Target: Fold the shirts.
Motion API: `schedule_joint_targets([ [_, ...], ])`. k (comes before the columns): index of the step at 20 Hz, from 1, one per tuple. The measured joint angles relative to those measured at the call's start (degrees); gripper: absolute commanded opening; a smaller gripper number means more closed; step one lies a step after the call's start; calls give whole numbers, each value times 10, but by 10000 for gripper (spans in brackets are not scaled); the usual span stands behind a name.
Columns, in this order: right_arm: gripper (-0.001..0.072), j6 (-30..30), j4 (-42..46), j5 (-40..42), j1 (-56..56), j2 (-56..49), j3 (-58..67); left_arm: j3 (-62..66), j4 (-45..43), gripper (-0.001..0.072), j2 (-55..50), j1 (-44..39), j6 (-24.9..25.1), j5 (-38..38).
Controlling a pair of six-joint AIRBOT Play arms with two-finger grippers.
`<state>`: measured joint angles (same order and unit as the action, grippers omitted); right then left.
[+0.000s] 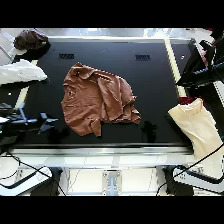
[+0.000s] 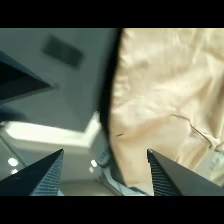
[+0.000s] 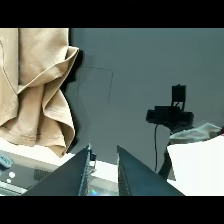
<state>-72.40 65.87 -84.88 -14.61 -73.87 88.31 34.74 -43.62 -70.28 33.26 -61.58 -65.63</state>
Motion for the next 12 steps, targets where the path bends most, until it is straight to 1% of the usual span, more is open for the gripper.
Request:
schedule_joint_targets([
  [2,207,0,-11,-1,-1,0,-1,-3,28,597,-40,-38,10,24],
  [3,207,1,-15,-1,-1,1,-2,-3,46,580,-59,-57,15,30],
  [4,207,3,-21,-2,-1,1,-2,-2,63,538,-74,-73,19,35],
  [5,206,5,-26,-1,-1,1,-3,0,80,467,-87,-88,25,42],
  [6,206,6,-33,-2,-1,1,-3,0,95,378,-98,-101,33,53],
  [7,206,8,-39,-4,-1,1,-3,1,110,223,-106,-113,42,63],
  [8,206,9,-42,-8,-1,1,-5,1,117,15,-113,-121,48,74],
  [10,207,10,-47,-13,-1,3,-24,2,130,11,-120,-130,57,82],
  [12,218,10,-56,-8,-1,9,-88,4,144,11,-122,-135,61,71],
])
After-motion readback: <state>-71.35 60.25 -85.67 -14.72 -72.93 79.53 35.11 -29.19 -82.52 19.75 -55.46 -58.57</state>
